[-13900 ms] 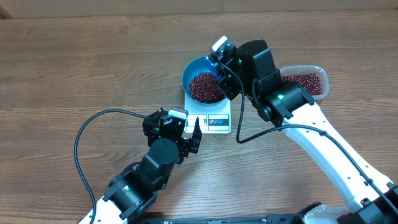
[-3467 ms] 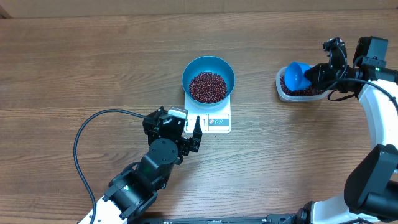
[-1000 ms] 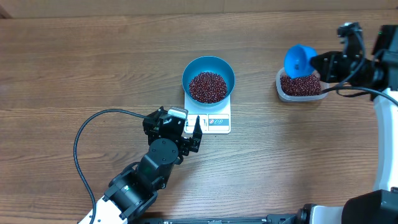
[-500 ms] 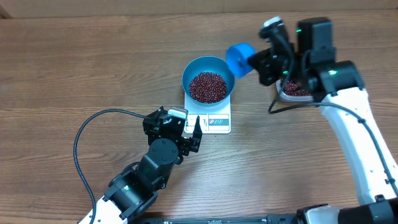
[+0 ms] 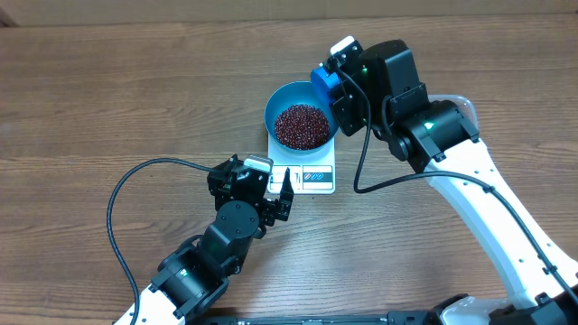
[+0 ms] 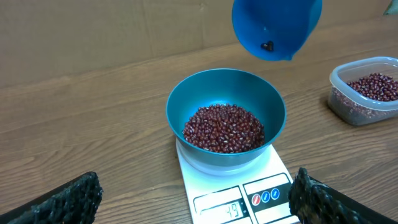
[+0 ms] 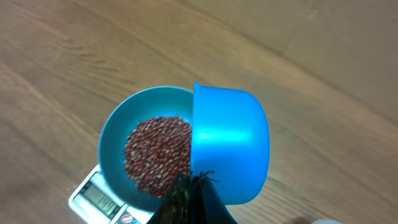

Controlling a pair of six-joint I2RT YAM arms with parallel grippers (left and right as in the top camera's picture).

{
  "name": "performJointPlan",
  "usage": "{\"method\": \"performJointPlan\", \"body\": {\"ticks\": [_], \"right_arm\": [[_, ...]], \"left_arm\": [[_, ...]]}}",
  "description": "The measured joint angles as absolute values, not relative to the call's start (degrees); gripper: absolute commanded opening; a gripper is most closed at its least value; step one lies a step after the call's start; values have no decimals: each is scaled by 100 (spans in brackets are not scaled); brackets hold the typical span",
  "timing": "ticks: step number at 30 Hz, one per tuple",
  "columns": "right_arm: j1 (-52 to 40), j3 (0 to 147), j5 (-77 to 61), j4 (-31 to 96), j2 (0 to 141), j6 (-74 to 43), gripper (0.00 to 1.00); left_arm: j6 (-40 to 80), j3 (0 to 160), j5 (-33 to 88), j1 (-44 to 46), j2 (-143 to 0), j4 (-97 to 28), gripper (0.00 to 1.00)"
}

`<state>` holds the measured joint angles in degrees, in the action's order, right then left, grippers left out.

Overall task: Scoop item into bowl and weigh 150g on scale
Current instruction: 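Tilt the scoop over the teal bowl to pour a few beans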

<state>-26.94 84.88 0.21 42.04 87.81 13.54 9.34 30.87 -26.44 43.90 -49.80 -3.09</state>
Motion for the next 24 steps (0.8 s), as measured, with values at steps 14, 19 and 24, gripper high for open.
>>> {"method": "performJointPlan", "body": {"ticks": [14, 19, 24], "right_arm": [[-2893, 8488, 646, 4110, 8781, 1328, 4], [-2891, 8488, 659, 4110, 8781, 1162, 4], [-2891, 8488, 685, 4110, 8781, 1114, 4]], "left_arm": [[934, 3087, -2644, 4390, -4980, -309, 100], [934, 3087, -2644, 4390, -4980, -309, 100], [934, 3087, -2644, 4390, -4980, -311, 100]]}}
